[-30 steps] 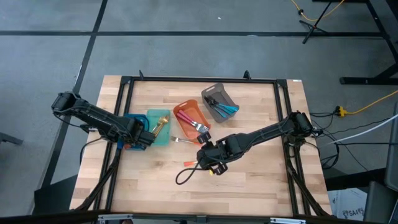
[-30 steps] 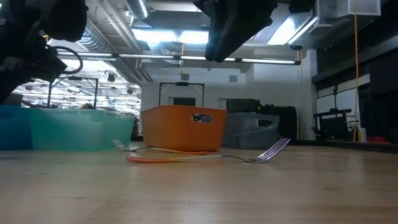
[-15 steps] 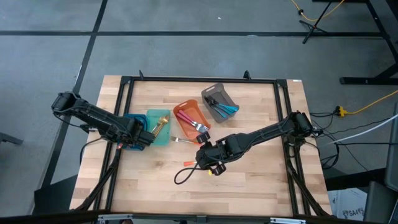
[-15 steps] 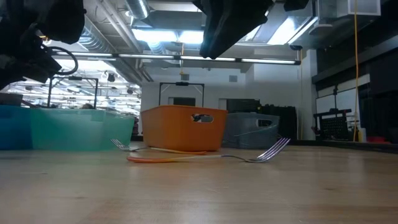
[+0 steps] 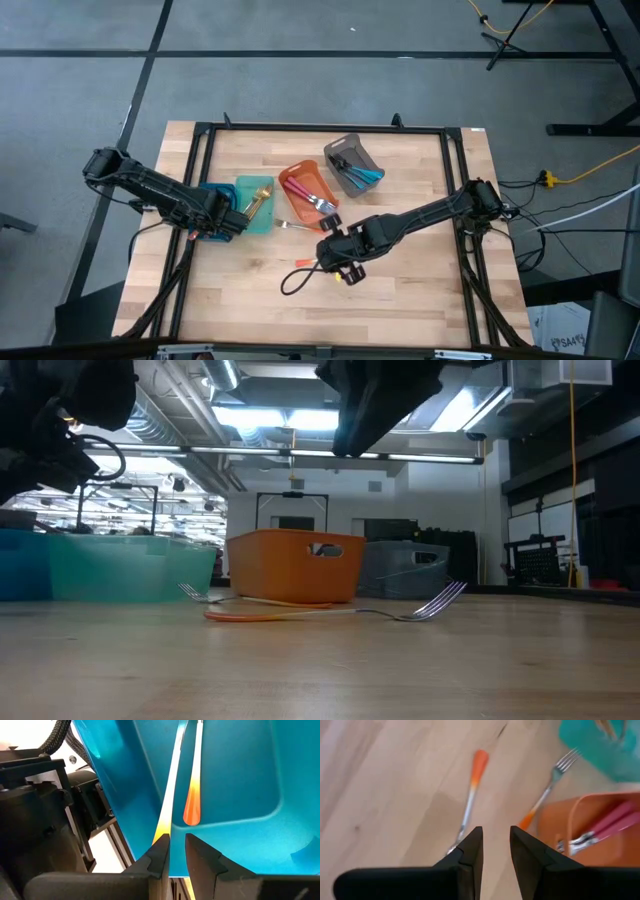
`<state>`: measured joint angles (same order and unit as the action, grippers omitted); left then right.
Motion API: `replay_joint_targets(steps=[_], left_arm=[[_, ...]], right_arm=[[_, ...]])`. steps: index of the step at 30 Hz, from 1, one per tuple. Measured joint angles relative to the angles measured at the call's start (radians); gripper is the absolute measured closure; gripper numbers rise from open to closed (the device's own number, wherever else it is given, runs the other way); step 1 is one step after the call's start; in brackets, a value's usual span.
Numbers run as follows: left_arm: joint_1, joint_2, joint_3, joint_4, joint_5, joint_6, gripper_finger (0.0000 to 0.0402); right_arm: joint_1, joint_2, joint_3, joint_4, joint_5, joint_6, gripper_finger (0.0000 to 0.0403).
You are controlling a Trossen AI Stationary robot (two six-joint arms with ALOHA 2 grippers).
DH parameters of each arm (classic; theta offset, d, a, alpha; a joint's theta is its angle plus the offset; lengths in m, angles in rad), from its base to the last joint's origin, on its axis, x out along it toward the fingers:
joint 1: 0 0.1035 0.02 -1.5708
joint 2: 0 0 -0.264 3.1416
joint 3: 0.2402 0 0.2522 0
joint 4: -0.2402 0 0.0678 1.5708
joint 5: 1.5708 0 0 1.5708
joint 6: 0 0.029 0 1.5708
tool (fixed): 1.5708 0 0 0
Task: Sort silverware by color (type)
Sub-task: Put the orange fork into the blue bin
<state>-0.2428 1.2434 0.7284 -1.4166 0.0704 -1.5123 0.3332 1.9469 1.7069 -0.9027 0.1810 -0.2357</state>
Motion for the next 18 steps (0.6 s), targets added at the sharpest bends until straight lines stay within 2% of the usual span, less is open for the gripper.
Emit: replay_joint_targets(steps=[9,18], left_arm=[[-0.003,0.000,0.013,-0.005,0.006,0.010,0.0349],[-0.053,0.000,0.155,-0.014,-0.051,0.023,0.0349]], right_arm=[[0.000,0.045,0.000,-0.018,-0.043,0.133,0.0317],[0.000,0.149,0.000,-0.019,-0.042,0.155,0.0317]])
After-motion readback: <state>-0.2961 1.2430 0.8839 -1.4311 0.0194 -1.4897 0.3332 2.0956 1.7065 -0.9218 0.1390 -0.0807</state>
